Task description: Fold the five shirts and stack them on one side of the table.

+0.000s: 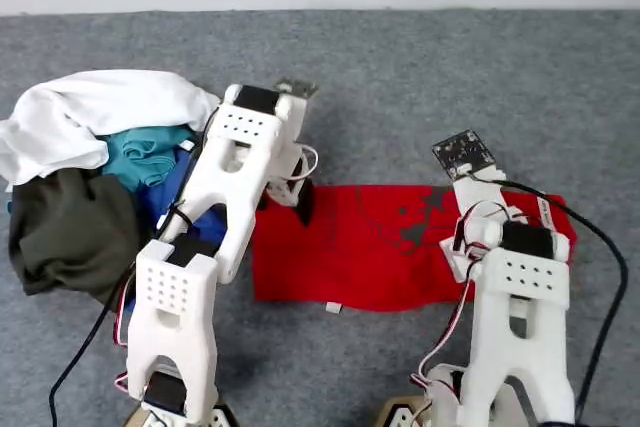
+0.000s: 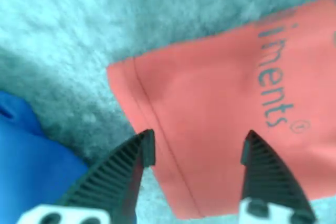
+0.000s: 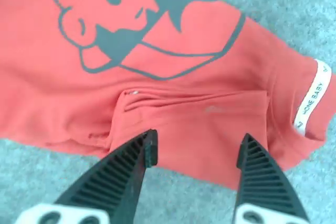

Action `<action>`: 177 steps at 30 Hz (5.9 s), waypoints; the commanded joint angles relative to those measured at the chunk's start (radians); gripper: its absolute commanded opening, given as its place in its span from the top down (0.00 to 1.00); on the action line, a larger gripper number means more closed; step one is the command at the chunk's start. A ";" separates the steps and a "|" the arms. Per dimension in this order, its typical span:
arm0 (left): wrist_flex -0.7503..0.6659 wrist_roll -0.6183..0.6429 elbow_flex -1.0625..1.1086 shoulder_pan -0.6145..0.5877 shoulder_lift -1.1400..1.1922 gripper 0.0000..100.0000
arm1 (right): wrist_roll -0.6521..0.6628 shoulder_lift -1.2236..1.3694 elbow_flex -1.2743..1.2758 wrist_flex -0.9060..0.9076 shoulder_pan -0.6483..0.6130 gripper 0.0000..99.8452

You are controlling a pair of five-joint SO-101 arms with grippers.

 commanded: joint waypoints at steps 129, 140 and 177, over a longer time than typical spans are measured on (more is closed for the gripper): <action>-0.172 0.161 -0.756 0.614 0.288 0.98 | 0.020 -0.042 0.048 -0.005 0.739 0.75; -0.169 0.160 -0.926 0.651 0.413 0.96 | 0.018 -0.042 0.049 -0.004 0.739 0.75; -0.265 0.164 -1.132 0.678 0.491 0.77 | 0.023 -0.042 0.055 0.025 0.733 0.75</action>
